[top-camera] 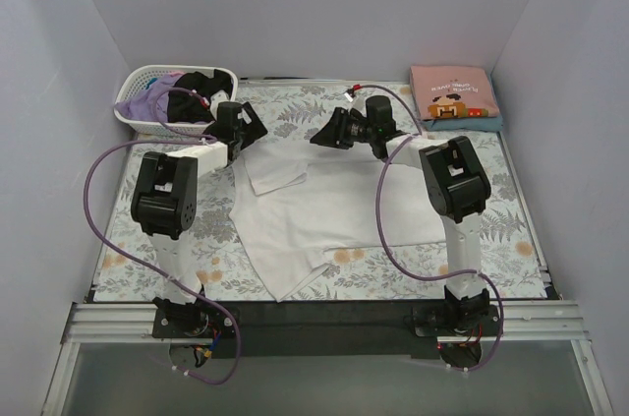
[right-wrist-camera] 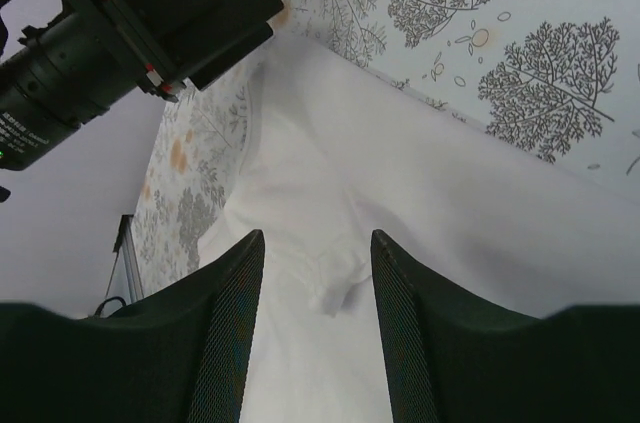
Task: Fold and stack the t-shirts
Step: Fold the tshirt
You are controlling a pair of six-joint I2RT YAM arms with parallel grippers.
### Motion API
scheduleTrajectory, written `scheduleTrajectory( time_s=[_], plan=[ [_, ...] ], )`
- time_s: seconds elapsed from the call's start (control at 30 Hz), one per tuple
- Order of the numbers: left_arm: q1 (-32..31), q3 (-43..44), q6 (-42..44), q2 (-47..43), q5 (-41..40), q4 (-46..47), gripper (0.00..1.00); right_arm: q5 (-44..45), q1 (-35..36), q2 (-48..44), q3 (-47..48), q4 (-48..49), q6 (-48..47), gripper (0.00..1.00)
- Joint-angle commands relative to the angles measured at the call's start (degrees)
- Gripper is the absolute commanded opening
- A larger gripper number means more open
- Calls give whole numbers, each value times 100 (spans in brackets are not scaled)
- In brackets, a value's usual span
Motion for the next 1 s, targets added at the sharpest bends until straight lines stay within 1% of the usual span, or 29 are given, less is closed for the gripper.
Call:
scheduleTrajectory(
  time_s=[0.0, 0.27, 0.4, 0.67, 0.83, 0.97],
  plan=[
    [52, 287, 103, 147, -72, 92, 87, -94, 110, 380, 464, 375, 421, 54],
    [87, 473, 164, 420, -142, 92, 87, -94, 154, 1126, 1202, 446, 659, 54],
    [105, 499, 147, 482, -151, 92, 87, -59, 163, 1444, 1343, 446, 694, 54],
    [210, 560, 191, 412, -213, 110, 87, 152, 119, 1778, 1010, 454, 756, 53],
    [272, 701, 217, 324, -213, 154, 87, 196, 75, 1805, 703, 454, 765, 53],
    [281, 806, 270, 227, -64, 268, 87, 161, 57, 1804, 702, 455, 730, 53]
  ],
)
